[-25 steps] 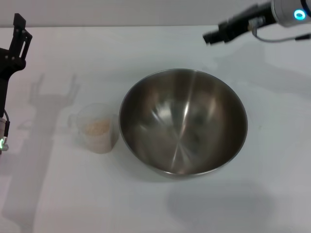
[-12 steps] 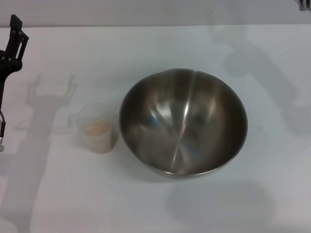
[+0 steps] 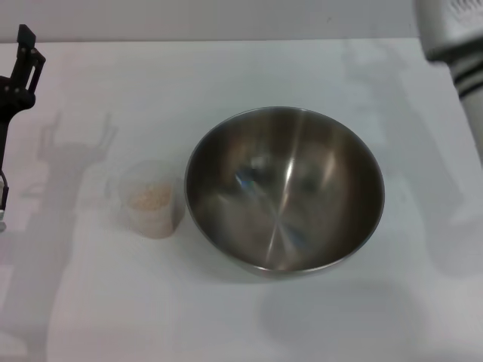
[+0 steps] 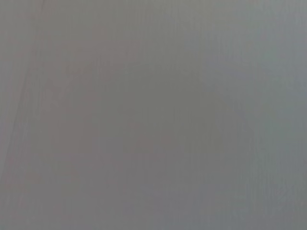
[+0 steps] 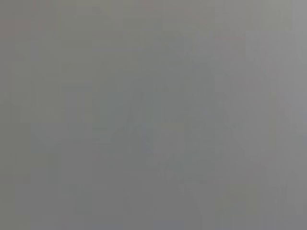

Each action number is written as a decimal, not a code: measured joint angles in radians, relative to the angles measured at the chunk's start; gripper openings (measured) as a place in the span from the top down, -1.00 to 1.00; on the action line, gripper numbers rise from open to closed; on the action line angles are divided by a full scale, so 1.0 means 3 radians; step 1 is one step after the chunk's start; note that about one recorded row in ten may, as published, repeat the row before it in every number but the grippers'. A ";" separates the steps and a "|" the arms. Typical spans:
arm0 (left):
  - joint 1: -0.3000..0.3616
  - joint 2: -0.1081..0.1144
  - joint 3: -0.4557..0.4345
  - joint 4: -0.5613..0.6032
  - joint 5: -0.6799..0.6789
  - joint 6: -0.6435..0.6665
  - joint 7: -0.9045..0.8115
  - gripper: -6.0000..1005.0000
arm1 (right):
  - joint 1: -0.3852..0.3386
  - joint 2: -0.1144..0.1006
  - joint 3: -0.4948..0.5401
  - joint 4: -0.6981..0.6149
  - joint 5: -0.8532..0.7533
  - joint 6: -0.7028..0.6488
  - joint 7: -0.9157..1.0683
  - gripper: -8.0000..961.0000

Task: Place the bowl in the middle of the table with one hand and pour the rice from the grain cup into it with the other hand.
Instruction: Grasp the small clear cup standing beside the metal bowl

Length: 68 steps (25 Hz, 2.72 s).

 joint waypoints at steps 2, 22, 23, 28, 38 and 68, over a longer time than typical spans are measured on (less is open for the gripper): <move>-0.0010 -0.0001 -0.0009 0.0003 -0.0003 -0.0040 -0.0004 -0.47 | 0.0028 0.0000 -0.0082 0.0338 -0.0006 -0.0480 0.0369 -0.02; 0.0481 0.0008 0.0288 0.0108 0.0027 0.0145 0.0017 -0.45 | -0.0030 -0.0012 0.0031 0.2462 0.0013 -0.1807 0.2341 -0.02; 0.0481 0.0008 0.0288 0.0108 0.0027 0.0145 0.0017 -0.45 | -0.0025 -0.0016 0.0079 0.2468 0.0014 -0.1727 0.2342 -0.02; 0.0763 -0.0003 0.0434 0.0059 0.0027 0.0219 0.0021 -0.45 | 0.0027 -0.0039 0.0221 0.2464 0.0009 -0.1505 0.2342 -0.02; 0.0912 0.0003 0.1181 0.0093 0.0027 0.0114 0.0028 -0.44 | 0.0127 -0.0066 0.0196 0.2480 -0.0008 -0.1389 0.2311 -0.02; 0.0640 -0.0004 0.1250 0.0094 0.0006 -0.0489 0.0026 -0.41 | 0.0076 -0.0067 0.0190 0.2520 -0.0012 -0.1414 0.2300 -0.02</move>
